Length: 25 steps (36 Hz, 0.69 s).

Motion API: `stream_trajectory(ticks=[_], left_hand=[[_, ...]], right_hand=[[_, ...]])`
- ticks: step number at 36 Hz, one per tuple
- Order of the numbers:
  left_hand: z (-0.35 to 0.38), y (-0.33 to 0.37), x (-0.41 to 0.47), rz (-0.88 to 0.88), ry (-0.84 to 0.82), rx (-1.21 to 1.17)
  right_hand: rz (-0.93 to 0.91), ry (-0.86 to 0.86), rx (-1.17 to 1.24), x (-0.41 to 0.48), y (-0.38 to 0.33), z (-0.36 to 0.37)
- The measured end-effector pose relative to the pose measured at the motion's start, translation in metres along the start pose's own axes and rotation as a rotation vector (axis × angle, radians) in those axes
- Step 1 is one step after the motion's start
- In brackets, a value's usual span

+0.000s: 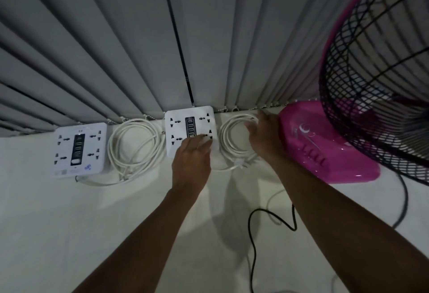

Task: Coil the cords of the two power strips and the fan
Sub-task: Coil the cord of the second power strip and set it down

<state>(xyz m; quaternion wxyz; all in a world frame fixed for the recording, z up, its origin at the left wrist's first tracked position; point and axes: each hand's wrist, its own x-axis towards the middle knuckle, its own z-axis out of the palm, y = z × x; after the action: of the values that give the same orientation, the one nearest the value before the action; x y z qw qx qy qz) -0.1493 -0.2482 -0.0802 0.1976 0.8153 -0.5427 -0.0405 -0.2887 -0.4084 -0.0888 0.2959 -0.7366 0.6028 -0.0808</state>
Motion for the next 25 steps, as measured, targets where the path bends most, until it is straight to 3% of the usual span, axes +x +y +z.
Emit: stream_trajectory(ticks=[3, 10, 25], left_hand=[[0.005, -0.008, -0.008, -0.004, -0.095, 0.056], [0.006, -0.008, -0.016, 0.044, -0.212, 0.159], [-0.007, -0.016, -0.015, 0.057, -0.394, 0.112]], right_hand=[[-0.084, 0.025, -0.128, -0.015, 0.000, 0.003], [-0.123, -0.265, -0.238, -0.048, 0.013, 0.030], [-0.089, -0.153, -0.174, -0.027, -0.002, 0.031]])
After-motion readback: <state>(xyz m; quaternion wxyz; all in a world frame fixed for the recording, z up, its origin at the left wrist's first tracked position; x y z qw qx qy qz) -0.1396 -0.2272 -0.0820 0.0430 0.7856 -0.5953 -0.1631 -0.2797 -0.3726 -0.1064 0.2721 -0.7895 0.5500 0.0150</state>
